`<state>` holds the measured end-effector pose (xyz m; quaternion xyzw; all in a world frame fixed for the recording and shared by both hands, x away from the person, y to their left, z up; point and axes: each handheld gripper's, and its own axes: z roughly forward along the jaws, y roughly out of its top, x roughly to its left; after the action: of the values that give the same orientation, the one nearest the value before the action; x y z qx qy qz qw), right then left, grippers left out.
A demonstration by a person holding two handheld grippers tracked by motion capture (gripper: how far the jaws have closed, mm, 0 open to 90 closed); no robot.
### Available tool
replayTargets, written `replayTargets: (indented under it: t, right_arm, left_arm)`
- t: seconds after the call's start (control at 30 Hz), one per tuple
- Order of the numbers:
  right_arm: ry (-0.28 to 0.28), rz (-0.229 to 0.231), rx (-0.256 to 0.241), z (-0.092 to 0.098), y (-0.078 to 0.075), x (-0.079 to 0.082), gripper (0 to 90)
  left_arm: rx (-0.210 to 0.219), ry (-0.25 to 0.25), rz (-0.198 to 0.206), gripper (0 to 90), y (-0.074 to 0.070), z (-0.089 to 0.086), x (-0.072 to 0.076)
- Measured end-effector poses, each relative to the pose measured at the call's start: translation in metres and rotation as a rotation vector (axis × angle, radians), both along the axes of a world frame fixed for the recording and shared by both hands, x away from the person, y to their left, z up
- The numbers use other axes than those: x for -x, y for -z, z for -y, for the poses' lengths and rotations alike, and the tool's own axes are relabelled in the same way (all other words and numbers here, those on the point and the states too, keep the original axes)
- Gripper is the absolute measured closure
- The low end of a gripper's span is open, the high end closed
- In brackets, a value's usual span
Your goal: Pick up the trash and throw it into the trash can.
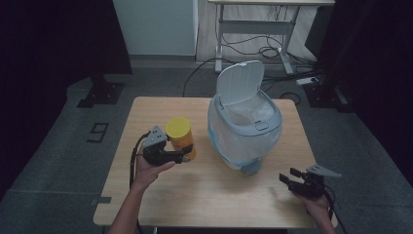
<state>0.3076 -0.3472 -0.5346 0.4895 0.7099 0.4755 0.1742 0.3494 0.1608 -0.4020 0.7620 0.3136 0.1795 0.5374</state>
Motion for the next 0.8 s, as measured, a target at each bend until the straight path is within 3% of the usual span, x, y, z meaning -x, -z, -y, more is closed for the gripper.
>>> replayTargets:
  t: [0.47, 0.8]
  right_arm:
    - [0.002, -0.005, 0.002, 0.001, 0.001, 0.0, 34.9]
    - [0.004, -0.014, 0.005, 0.002, 0.002, -0.001, 34.9]
  left_arm:
    - [0.019, 0.02, 0.047, 24.6, -0.03, 0.006, 0.0]
    - [0.024, 0.032, 0.058, 24.5, -0.044, 0.011, -0.002]
